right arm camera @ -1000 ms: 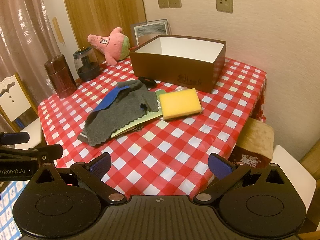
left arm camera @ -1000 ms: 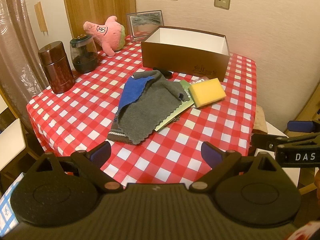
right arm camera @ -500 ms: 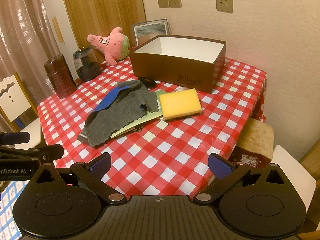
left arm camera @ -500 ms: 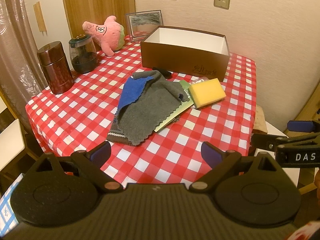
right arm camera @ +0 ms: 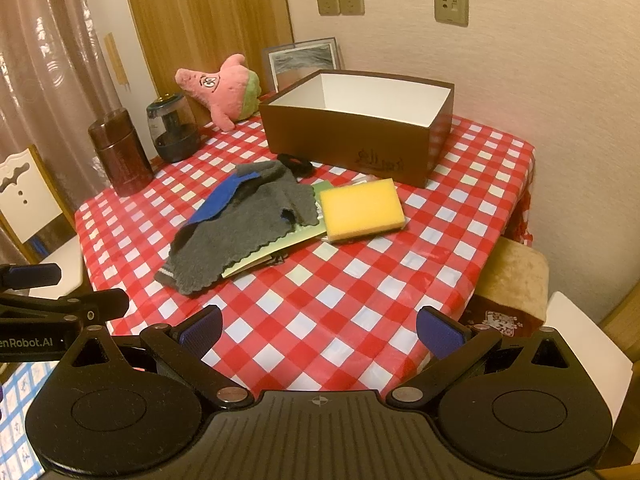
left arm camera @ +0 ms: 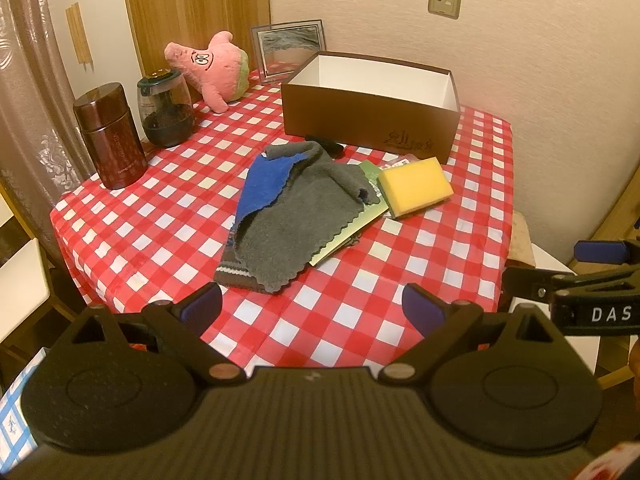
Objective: Organize soft objects
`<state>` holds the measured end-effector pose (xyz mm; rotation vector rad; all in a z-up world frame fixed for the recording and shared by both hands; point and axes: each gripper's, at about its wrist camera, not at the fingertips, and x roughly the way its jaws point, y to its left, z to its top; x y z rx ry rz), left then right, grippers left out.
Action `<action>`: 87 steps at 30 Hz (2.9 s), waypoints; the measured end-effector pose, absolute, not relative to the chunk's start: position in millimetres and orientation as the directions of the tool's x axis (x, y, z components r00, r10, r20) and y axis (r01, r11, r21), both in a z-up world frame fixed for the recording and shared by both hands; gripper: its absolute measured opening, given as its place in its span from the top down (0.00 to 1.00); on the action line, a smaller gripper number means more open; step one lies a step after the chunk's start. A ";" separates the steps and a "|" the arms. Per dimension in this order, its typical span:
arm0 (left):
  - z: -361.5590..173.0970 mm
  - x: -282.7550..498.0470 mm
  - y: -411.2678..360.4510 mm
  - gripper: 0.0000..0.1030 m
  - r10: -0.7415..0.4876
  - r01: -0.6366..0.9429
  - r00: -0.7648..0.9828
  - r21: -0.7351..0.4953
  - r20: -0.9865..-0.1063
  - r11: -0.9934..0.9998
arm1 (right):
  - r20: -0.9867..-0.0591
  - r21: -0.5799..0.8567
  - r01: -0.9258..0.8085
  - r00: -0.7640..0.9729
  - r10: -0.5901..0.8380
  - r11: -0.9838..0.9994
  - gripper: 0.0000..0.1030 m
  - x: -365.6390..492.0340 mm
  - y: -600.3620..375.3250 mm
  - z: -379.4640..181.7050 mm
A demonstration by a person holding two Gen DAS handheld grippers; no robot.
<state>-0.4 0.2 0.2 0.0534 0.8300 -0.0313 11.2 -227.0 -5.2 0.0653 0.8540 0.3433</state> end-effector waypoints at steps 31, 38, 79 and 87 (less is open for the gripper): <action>0.0 -0.6 0.2 0.07 -0.007 0.048 0.675 0.035 -0.737 0.998 | -0.728 0.192 -0.270 0.606 0.321 0.944 0.00 13.6 -225.1 -6.7; 1.2 2.9 -11.0 0.07 -0.011 0.052 0.673 0.033 -0.739 0.998 | -0.728 0.209 -0.259 0.603 0.327 0.943 0.00 13.8 -222.8 -8.8; -49.3 90.4 34.4 0.15 -0.063 0.089 0.633 -0.009 -0.772 0.996 | -0.703 0.317 -0.166 0.619 0.349 0.934 0.01 89.1 -211.4 -51.5; -62.7 120.6 20.3 0.15 -0.035 0.057 0.612 -0.001 -0.790 0.998 | -0.733 0.267 -0.226 0.583 0.350 0.937 0.01 132.6 -219.0 -72.4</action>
